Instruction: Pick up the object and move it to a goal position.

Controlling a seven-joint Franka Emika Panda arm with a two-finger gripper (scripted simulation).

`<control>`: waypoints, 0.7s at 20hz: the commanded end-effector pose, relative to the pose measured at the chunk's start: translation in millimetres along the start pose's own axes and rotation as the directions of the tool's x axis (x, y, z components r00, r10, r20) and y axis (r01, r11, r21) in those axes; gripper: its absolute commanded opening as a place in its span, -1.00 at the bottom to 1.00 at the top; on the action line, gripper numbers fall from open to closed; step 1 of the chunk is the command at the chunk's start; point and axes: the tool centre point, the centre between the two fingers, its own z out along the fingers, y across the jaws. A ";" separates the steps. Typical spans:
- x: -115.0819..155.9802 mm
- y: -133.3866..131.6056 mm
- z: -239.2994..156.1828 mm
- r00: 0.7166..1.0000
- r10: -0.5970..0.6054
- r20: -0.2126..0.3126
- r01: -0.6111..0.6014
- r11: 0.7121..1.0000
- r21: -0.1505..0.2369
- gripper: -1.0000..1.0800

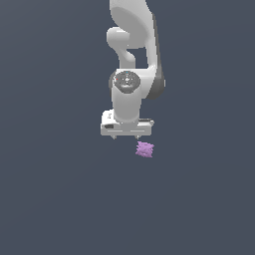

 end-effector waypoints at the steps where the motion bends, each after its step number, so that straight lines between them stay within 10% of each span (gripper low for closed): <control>1: 0.0 0.0 0.0 1.000 0.000 0.000 0.000 1.000 0.000 0.92; 14: -9.2 10.3 14.1 0.999 -0.040 0.034 0.040 0.999 -0.022 0.92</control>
